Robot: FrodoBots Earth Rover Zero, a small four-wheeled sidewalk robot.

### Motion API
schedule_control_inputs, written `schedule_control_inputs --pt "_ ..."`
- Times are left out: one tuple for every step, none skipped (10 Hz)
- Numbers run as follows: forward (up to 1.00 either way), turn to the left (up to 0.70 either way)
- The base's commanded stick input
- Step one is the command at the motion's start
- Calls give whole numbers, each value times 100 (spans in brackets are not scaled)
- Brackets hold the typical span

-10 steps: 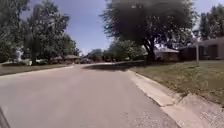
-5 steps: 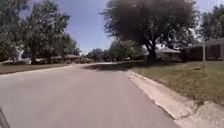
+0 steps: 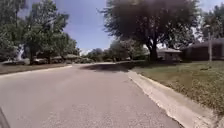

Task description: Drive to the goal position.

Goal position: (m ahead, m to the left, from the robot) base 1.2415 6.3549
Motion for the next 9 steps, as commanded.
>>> schedule_control_inputs --pt "70 0" --pt "70 0" --pt "70 0" --pt "70 0" --pt "70 0" --pt "70 0" --pt "70 0" --pt "70 0" --pt "70 0"
